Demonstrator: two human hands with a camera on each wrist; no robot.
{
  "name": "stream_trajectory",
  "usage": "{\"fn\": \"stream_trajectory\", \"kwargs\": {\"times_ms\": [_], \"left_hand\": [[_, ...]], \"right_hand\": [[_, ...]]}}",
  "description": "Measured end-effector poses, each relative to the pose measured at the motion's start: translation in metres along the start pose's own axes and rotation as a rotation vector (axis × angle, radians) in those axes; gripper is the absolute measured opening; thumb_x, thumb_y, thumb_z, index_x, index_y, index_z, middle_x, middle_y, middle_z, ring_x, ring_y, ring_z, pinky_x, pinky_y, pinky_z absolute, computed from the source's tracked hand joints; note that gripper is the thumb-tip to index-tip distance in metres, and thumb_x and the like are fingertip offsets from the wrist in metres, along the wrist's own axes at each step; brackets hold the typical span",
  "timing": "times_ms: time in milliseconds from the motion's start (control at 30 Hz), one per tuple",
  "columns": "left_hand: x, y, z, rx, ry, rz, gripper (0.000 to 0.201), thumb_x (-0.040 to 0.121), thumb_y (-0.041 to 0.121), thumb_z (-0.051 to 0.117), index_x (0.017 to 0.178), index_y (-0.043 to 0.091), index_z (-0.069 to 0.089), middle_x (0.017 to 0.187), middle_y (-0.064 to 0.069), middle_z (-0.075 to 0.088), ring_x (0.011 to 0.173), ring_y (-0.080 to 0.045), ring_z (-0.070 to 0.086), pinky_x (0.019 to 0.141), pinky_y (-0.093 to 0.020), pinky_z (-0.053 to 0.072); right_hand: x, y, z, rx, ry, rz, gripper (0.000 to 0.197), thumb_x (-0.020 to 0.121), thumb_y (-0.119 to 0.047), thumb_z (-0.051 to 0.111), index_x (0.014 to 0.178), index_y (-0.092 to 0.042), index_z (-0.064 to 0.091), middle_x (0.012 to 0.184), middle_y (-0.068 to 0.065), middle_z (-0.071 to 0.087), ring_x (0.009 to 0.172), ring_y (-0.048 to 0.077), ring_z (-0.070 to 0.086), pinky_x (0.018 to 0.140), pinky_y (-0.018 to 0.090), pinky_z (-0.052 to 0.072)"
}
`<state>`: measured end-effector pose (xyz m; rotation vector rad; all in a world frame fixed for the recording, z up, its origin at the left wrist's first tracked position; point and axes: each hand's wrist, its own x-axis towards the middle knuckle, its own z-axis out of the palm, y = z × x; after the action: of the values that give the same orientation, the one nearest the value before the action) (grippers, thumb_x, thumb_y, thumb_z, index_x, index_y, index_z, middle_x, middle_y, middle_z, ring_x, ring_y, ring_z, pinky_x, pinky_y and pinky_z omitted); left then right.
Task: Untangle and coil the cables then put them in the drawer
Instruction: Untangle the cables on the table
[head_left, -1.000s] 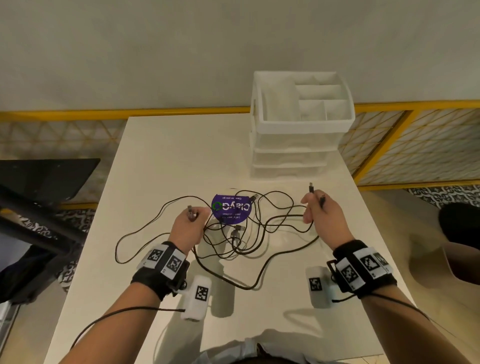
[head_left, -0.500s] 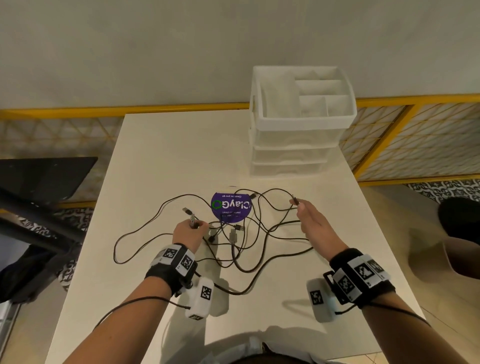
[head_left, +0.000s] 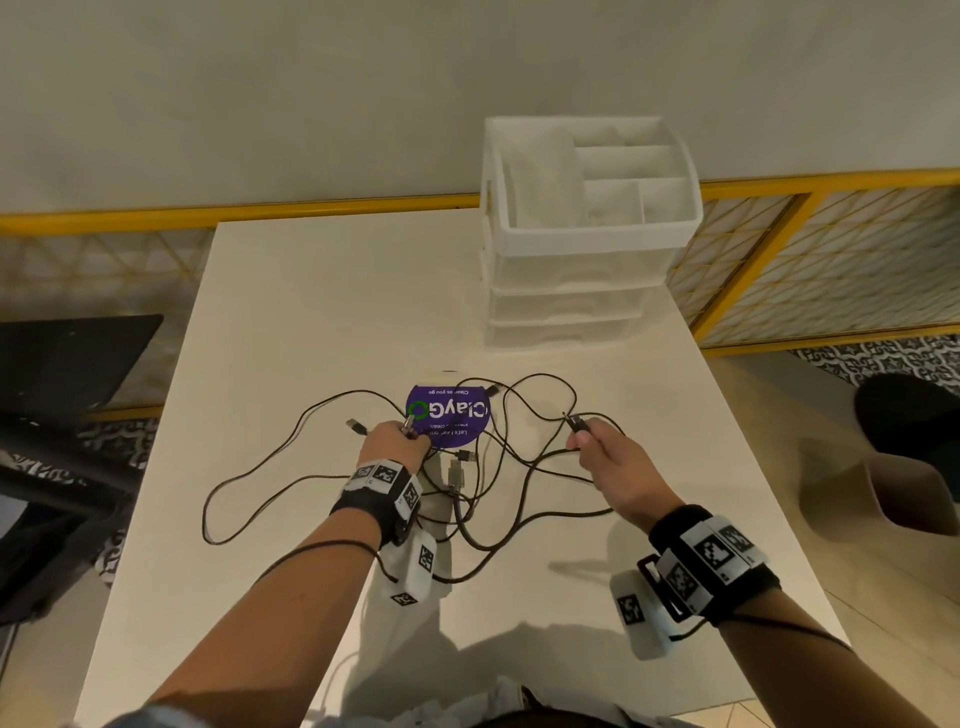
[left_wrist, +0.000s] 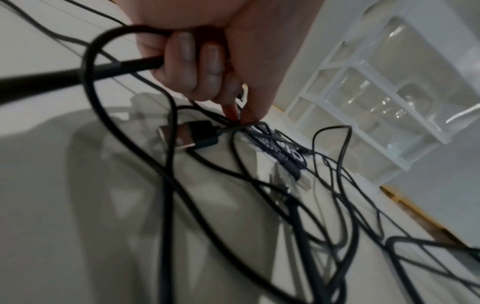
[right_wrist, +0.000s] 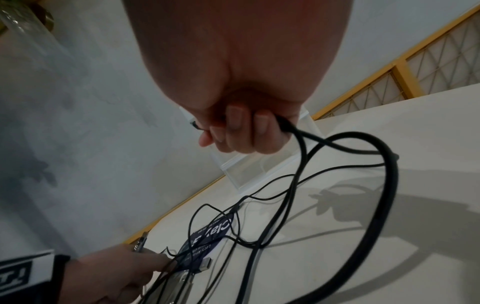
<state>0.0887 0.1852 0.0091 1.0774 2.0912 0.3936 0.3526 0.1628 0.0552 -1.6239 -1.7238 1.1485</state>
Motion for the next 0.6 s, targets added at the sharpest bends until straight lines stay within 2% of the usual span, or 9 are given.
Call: {"fn": "stream_trajectory", "kwargs": {"times_ms": [100, 167, 233, 300, 400, 500, 600], "left_hand": [[-0.004, 0.001, -0.002, -0.145, 0.020, 0.008, 0.021, 0.082, 0.020, 0.063, 0.065, 0.010, 0.055, 0.066, -0.010, 0.057, 0.071, -0.027, 0.053, 0.062, -0.028, 0.036], [-0.011, 0.002, -0.009, -0.280, 0.057, 0.069, 0.014, 0.083, 0.018, 0.064, 0.075, 0.006, 0.061, 0.072, -0.009, 0.059, 0.076, -0.025, 0.054, 0.065, -0.026, 0.037], [-0.020, 0.005, -0.018, -0.365, 0.100, 0.172, 0.013, 0.084, 0.019, 0.065, 0.086, 0.006, 0.066, 0.080, -0.006, 0.062, 0.078, -0.020, 0.055, 0.060, -0.021, 0.038], [-0.027, 0.009, -0.028, -0.398, 0.106, 0.273, 0.010, 0.085, 0.020, 0.064, 0.084, 0.011, 0.065, 0.079, -0.001, 0.062, 0.075, -0.014, 0.055, 0.059, -0.012, 0.037], [-0.039, 0.021, -0.041, -0.445, 0.095, 0.360, 0.007, 0.086, 0.017, 0.062, 0.087, 0.010, 0.061, 0.076, 0.006, 0.060, 0.071, -0.004, 0.054, 0.054, -0.004, 0.039], [-0.045, 0.034, -0.054, -0.486, 0.169, 0.405, 0.006, 0.086, 0.013, 0.061, 0.086, 0.008, 0.057, 0.073, 0.005, 0.058, 0.066, -0.005, 0.052, 0.052, -0.004, 0.038], [-0.050, 0.044, -0.062, -0.516, 0.153, 0.446, 0.004, 0.088, 0.011, 0.056, 0.091, 0.013, 0.059, 0.075, 0.003, 0.060, 0.070, -0.012, 0.056, 0.057, -0.006, 0.040]], "right_hand": [[-0.001, 0.001, 0.003, 0.000, -0.012, 0.014, 0.026, 0.086, -0.044, 0.035, 0.083, -0.028, 0.055, 0.061, -0.010, 0.044, 0.057, 0.010, 0.040, 0.063, 0.032, 0.034], [0.000, -0.003, 0.005, -0.024, -0.019, 0.012, 0.024, 0.091, -0.041, 0.037, 0.086, -0.027, 0.056, 0.060, -0.010, 0.045, 0.057, 0.010, 0.042, 0.062, 0.032, 0.035], [0.002, -0.010, 0.006, -0.090, -0.014, -0.014, 0.022, 0.095, -0.033, 0.039, 0.090, -0.023, 0.058, 0.061, -0.010, 0.047, 0.059, 0.010, 0.044, 0.063, 0.031, 0.036], [0.004, -0.021, 0.008, -0.140, 0.003, -0.040, 0.022, 0.096, -0.030, 0.039, 0.092, -0.019, 0.058, 0.058, -0.009, 0.045, 0.059, 0.011, 0.044, 0.062, 0.033, 0.036], [0.007, -0.035, 0.011, -0.147, 0.020, -0.096, 0.021, 0.094, -0.034, 0.042, 0.083, -0.018, 0.051, 0.057, -0.003, 0.044, 0.058, 0.020, 0.045, 0.062, 0.038, 0.038], [0.010, -0.045, 0.015, -0.142, 0.011, -0.139, 0.021, 0.093, -0.037, 0.044, 0.079, -0.022, 0.046, 0.059, -0.002, 0.046, 0.062, 0.023, 0.047, 0.064, 0.039, 0.041], [0.009, -0.050, 0.017, -0.121, -0.003, -0.164, 0.015, 0.093, -0.039, 0.045, 0.081, -0.030, 0.046, 0.063, -0.003, 0.049, 0.065, 0.020, 0.049, 0.067, 0.039, 0.042]]}}
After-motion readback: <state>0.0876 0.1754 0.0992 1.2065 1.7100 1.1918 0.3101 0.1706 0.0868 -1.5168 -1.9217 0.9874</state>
